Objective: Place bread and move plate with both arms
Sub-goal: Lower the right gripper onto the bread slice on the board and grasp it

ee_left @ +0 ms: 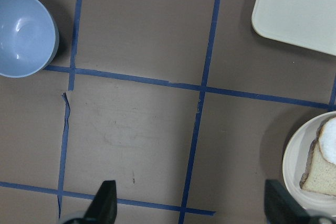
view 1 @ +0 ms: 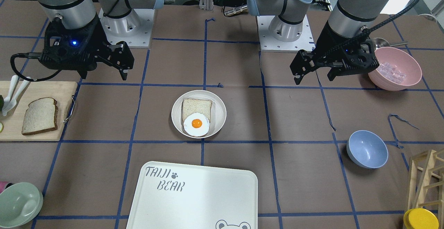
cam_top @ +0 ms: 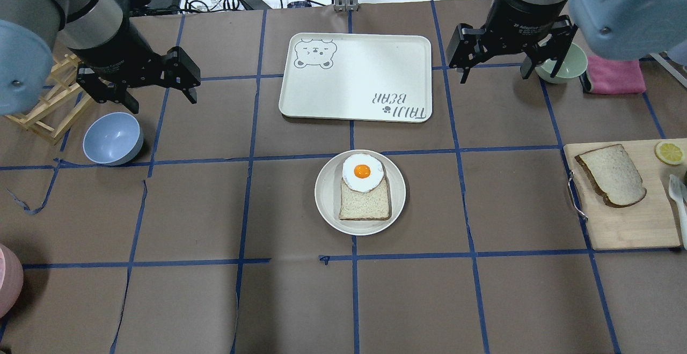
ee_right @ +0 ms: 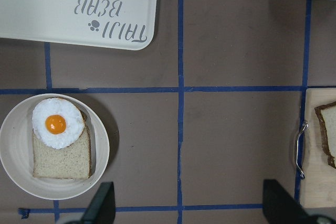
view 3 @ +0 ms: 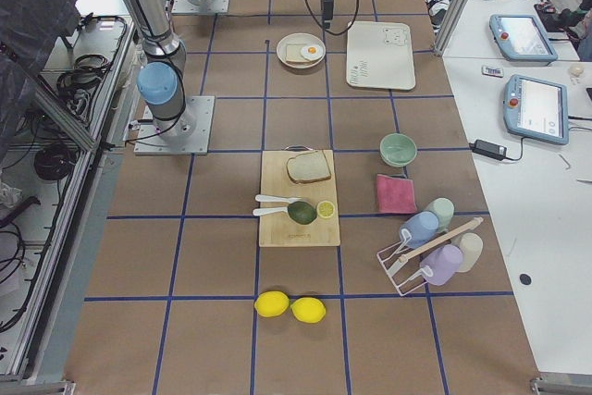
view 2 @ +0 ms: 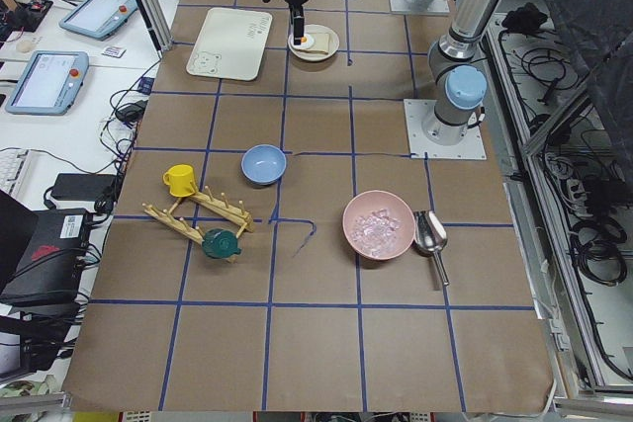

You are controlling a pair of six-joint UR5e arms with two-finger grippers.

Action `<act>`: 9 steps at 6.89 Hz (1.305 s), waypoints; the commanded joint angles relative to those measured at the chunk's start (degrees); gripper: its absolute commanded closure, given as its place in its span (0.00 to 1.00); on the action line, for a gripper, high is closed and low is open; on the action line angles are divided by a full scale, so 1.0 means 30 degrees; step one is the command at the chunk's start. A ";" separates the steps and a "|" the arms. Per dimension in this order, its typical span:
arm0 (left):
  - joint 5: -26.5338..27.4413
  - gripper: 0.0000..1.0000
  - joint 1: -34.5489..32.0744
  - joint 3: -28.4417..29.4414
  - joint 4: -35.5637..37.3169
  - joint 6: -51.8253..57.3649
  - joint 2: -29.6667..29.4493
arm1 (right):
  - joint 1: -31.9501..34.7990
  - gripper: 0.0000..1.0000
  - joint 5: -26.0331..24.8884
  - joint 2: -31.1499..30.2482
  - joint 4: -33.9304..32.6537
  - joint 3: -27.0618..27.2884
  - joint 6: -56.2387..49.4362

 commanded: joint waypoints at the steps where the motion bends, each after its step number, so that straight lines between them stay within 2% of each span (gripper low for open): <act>1: 0.0000 0.00 -0.0001 -0.0057 0.0009 0.0007 0.0035 | -0.0614 0.02 -0.2969 -0.0013 0.0024 0.1035 -0.1521; 2: 0.0000 0.00 -0.0001 -0.0085 0.0010 0.0007 0.0035 | -0.0847 0.02 -0.3631 -0.0013 -0.0122 0.1505 -0.1970; 3: 0.0029 0.00 -0.0001 -0.0115 -0.0019 0.0007 0.0006 | -0.1575 0.04 -0.3521 -0.0013 -0.0152 0.2003 -0.2323; 4: 0.0000 0.00 -0.0001 -0.0086 -0.0020 0.0007 0.0035 | -0.2742 0.07 -0.3520 -0.0013 -0.1284 0.3110 -0.3835; 5: 0.0029 0.00 -0.0001 -0.0057 0.0009 0.0007 0.0064 | -0.4030 0.07 -0.3694 0.0132 -0.4486 0.5412 -0.4285; 6: 0.0029 0.00 -0.0001 -0.0085 0.0010 0.0007 0.0065 | -0.5406 0.06 -0.4740 0.0191 -0.8085 0.8335 -0.5798; 7: 0.0029 0.00 -0.0001 -0.0115 -0.0019 0.0007 0.0036 | -0.6609 0.08 -0.4750 0.0395 -1.1892 1.0888 -0.7698; 8: 0.0029 0.00 -0.0001 -0.0115 -0.0020 0.0007 0.0064 | -0.7172 0.17 -0.4664 0.1354 -1.4337 1.2132 -0.8703; 9: 0.0029 0.00 -0.0001 -0.0057 -0.0020 0.0007 0.0065 | -0.7468 0.24 -0.4721 0.2176 -1.4681 1.2289 -0.9844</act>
